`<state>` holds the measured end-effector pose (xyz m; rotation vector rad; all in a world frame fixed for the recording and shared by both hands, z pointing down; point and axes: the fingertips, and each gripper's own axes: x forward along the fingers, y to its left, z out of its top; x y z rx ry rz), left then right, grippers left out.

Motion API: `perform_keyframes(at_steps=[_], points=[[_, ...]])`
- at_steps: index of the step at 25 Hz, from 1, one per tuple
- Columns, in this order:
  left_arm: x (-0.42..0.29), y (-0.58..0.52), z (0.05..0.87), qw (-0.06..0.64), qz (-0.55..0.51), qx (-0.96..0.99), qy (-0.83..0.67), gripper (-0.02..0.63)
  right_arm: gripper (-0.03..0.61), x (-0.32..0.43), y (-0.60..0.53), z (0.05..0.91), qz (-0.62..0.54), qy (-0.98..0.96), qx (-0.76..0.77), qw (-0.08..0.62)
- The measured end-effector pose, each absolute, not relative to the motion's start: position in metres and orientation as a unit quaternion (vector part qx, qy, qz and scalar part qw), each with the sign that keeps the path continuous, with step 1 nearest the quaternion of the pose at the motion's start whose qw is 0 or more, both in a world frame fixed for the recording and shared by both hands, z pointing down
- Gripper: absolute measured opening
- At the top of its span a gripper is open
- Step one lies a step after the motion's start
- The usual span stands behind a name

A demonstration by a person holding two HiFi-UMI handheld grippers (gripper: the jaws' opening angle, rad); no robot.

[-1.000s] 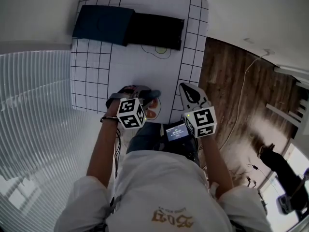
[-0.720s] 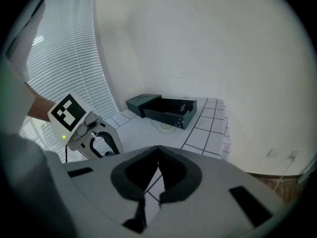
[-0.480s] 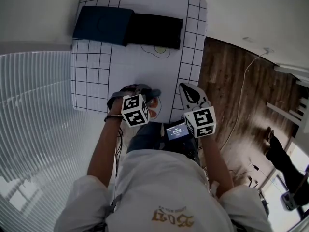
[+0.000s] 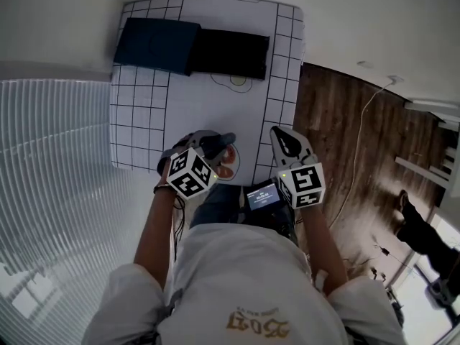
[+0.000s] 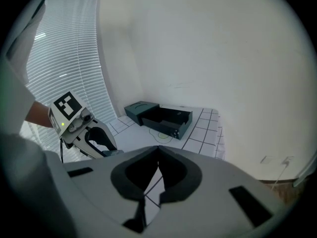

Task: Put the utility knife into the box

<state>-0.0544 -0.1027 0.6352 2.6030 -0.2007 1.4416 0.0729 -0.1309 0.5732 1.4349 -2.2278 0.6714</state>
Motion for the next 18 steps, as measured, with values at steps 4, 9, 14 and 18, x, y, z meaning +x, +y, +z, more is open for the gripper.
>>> perform_keyframes(at_steps=[4,9,14,18], points=[[-0.051,-0.116,0.61,0.08,0.443,0.886,-0.108,0.137,0.008,0.071,-0.131,0.563,0.231,-0.799,0.518,0.198],[-0.045,-0.126,0.576,0.074,0.403,0.9,-0.146,0.137,0.006,0.067,-0.13,0.544,0.218,-0.808,0.515,0.185],[-0.044,-0.133,0.541,0.072,0.365,0.91,-0.18,0.137,0.006,0.068,-0.133,0.522,0.201,-0.811,0.52,0.176],[-0.051,-0.137,0.518,0.061,0.34,0.915,-0.207,0.137,0.008,0.064,-0.135,0.505,0.186,-0.815,0.526,0.159]])
